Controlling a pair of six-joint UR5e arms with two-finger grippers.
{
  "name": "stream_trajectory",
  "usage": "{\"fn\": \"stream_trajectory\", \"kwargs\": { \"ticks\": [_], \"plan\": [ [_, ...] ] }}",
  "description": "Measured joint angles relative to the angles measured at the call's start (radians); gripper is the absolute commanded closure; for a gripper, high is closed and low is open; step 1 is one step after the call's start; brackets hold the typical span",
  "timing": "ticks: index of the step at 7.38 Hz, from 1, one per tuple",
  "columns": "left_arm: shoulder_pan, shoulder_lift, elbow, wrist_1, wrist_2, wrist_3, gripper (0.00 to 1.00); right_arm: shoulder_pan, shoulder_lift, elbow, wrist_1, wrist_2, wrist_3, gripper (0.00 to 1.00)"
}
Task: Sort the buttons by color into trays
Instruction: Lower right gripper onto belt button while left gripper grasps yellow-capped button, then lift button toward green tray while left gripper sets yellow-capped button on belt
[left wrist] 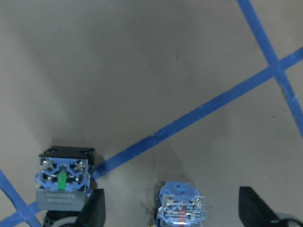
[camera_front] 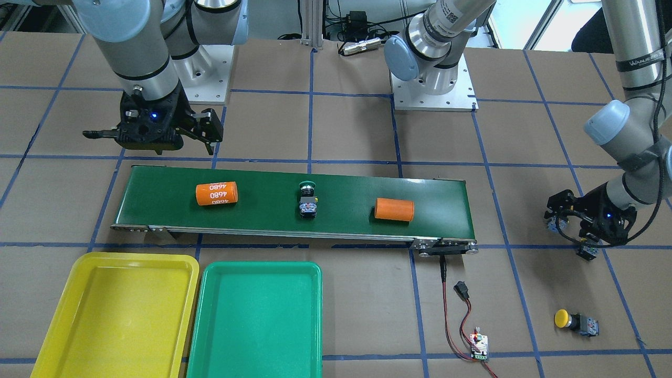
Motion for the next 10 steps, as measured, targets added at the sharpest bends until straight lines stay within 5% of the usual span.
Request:
{"fn": "stream_trajectory", "kwargs": {
  "ticks": [1,3,7,10],
  "plan": [
    [0.0,-0.003,-0.01,0.003,0.017,-0.001,0.24,0.036,0.03,0.0,-0.047,0.0,0.037,0.0],
    [0.001,-0.006,-0.015,0.004,0.027,0.0,1.0,0.1,0.092,0.001,-0.132,-0.001,0.104,0.0],
    [-0.016,0.034,-0.011,-0.024,0.028,-0.019,1.0,0.145,0.164,0.0,-0.163,0.023,0.127,0.0],
    [-0.18,0.148,-0.01,-0.116,-0.003,-0.275,1.0,0.155,0.202,0.001,-0.184,0.092,0.128,0.0]
  ]
}}
